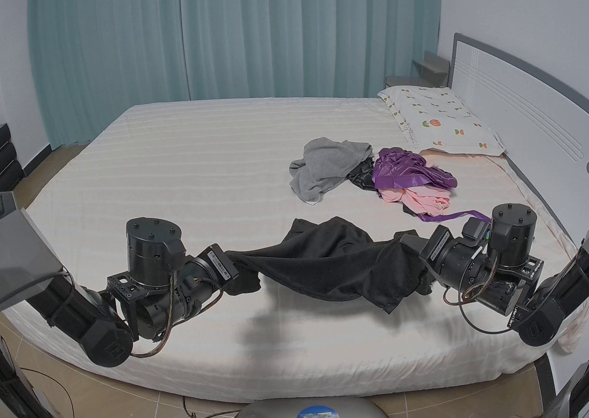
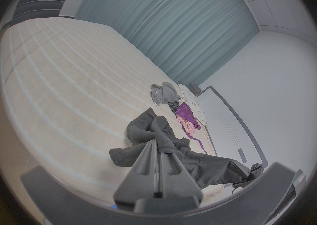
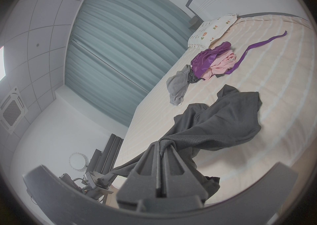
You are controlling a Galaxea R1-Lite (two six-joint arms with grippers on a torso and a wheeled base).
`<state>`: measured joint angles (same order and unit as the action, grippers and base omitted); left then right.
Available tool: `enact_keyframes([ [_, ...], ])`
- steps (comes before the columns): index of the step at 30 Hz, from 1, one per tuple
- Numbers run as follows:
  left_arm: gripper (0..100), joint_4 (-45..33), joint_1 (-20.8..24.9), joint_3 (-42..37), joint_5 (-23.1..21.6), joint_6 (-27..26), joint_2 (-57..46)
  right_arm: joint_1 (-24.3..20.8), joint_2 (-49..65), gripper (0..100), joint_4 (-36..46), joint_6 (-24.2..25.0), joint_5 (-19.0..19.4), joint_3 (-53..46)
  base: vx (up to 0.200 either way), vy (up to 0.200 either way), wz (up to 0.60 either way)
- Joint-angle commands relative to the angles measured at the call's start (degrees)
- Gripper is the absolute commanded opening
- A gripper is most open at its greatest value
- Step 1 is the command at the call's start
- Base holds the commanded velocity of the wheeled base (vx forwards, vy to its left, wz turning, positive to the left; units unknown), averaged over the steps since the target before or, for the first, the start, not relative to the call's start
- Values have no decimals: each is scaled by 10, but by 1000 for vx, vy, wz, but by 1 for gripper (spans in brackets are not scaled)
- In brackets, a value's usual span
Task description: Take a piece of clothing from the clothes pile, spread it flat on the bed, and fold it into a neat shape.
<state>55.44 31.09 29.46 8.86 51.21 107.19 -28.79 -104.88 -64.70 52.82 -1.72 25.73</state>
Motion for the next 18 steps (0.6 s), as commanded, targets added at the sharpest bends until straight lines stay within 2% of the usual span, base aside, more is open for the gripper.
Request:
enact_keyframes([
  [1,0,0,0,-1,0,0,-5,1,-3,0,-1,0,0,-1,0,200,0],
  [18,0,0,1,-2,0,0,-1,31,-8,0,-2,1,1,6,0,200,0],
])
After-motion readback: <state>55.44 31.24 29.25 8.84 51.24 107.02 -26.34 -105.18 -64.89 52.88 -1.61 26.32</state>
